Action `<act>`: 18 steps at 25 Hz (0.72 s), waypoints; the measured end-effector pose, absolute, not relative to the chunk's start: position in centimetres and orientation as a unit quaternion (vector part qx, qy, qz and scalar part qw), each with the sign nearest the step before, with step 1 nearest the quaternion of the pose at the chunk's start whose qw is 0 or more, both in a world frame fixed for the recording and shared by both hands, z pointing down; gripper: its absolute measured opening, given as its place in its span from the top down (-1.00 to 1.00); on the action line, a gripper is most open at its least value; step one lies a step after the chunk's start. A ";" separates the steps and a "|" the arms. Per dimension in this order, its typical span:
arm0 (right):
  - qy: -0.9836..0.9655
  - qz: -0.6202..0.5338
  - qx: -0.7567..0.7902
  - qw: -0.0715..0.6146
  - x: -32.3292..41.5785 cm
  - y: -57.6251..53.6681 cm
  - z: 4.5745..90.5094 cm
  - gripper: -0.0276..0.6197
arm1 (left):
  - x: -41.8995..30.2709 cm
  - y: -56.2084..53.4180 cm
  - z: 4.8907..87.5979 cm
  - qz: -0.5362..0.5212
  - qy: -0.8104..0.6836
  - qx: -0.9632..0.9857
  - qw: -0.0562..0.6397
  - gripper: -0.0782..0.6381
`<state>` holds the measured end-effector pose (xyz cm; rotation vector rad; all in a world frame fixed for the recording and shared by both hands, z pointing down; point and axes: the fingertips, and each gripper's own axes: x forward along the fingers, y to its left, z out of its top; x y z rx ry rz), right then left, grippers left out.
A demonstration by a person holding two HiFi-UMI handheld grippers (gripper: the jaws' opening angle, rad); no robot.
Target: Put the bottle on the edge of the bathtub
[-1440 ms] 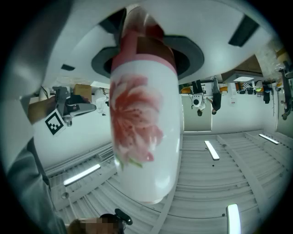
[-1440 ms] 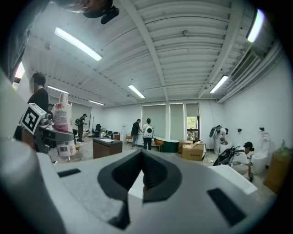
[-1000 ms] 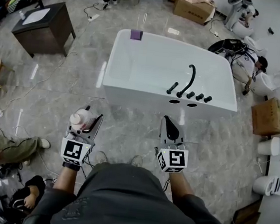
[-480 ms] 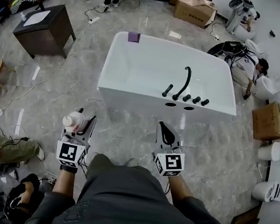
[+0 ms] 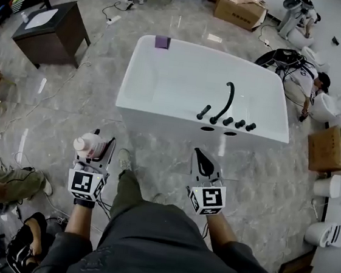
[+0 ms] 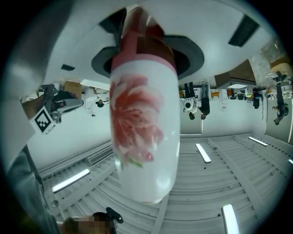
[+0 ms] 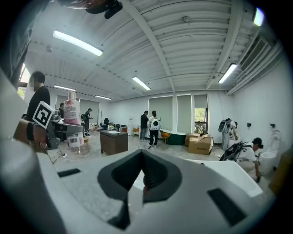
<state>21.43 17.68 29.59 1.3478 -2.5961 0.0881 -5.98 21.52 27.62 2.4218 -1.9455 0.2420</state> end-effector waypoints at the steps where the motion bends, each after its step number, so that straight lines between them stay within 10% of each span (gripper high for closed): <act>1: -0.879 0.030 0.463 0.110 21.3 17.1 29.7 0.91 | -6.3 20.3 27.9 0.075 -0.621 0.780 0.013 0.17; 18: -0.828 0.040 0.541 0.144 11.0 -0.2 29.6 0.91 | -15.1 -1.9 30.8 0.065 -0.514 0.855 0.023 0.17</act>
